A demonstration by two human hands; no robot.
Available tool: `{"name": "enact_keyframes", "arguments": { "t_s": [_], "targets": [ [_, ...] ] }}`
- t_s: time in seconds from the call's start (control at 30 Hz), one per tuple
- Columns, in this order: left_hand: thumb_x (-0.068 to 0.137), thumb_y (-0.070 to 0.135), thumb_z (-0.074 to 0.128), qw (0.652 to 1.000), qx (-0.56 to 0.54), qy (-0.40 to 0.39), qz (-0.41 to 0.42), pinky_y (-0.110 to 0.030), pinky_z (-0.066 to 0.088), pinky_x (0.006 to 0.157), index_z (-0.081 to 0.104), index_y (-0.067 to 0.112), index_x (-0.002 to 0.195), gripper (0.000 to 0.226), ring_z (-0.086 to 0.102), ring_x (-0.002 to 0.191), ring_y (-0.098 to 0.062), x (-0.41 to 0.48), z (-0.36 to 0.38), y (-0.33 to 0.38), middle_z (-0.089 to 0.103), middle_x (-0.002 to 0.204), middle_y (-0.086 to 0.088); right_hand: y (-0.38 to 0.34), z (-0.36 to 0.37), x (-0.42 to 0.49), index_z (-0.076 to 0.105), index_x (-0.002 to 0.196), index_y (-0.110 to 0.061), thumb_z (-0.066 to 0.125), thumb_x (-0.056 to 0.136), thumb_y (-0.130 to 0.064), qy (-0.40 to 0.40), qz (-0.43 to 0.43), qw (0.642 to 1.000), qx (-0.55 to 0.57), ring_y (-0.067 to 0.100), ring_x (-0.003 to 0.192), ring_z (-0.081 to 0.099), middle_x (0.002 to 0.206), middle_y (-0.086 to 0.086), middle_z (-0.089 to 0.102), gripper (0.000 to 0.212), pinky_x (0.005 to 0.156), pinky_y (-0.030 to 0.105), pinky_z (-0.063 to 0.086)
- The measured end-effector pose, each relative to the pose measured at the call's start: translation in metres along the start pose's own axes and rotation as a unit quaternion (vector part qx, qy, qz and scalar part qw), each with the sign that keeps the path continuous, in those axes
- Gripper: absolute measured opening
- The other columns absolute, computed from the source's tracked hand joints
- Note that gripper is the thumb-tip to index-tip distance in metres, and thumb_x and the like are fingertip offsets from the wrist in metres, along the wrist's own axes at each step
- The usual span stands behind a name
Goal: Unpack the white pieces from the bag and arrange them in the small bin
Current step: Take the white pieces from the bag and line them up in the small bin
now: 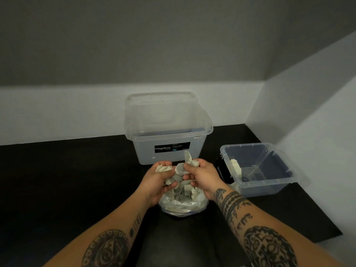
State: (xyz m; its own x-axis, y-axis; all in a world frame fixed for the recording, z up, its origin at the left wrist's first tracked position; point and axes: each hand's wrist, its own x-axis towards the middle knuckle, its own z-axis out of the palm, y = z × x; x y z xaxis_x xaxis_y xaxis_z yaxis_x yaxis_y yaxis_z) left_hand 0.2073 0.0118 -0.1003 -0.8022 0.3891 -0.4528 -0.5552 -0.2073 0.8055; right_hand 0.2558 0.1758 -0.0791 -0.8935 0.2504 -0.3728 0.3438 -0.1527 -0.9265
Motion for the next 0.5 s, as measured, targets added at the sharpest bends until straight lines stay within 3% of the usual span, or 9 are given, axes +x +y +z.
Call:
{"name": "enact_keyframes", "arguments": {
  "t_s": [0.2, 0.33, 0.5],
  "targets": [
    [0.096, 0.006, 0.066, 1.0, -0.01, 0.007, 0.023, -0.034, 0.058, 0.071, 0.061, 0.022, 0.124, 0.033, 0.074, 0.101, -0.023, 0.0, -0.001, -0.001, 0.078, 0.11, -0.003, 0.005, -0.002, 0.004, 0.067, 0.111, -0.013, 0.071, 0.095, -0.021, 0.006, 0.001, 1.0, 0.006, 0.013, 0.072, 0.068, 0.106, 0.012, 0.077, 0.019, 0.053, 0.022, 0.047],
    [0.098, -0.003, 0.059, 0.999, -0.031, -0.011, 0.043, -0.033, 0.059, 0.071, 0.057, 0.028, 0.134, 0.047, 0.072, 0.111, -0.024, 0.005, -0.003, 0.003, 0.074, 0.124, 0.0, 0.005, -0.004, 0.009, 0.066, 0.113, -0.011, 0.071, 0.095, -0.021, 0.019, 0.015, 0.995, 0.096, 0.012, 0.07, 0.067, 0.098, 0.008, 0.077, 0.021, 0.052, 0.022, 0.045],
    [0.097, -0.007, 0.057, 0.996, -0.052, -0.028, 0.062, -0.033, 0.061, 0.074, 0.06, 0.025, 0.134, 0.049, 0.074, 0.105, -0.022, 0.01, 0.005, 0.007, 0.072, 0.128, -0.001, 0.001, 0.001, 0.013, 0.066, 0.113, -0.013, 0.069, 0.096, -0.021, 0.034, 0.044, 0.991, 0.12, 0.011, 0.067, 0.067, 0.094, 0.006, 0.076, 0.018, 0.05, 0.02, 0.045]
  ]
}}
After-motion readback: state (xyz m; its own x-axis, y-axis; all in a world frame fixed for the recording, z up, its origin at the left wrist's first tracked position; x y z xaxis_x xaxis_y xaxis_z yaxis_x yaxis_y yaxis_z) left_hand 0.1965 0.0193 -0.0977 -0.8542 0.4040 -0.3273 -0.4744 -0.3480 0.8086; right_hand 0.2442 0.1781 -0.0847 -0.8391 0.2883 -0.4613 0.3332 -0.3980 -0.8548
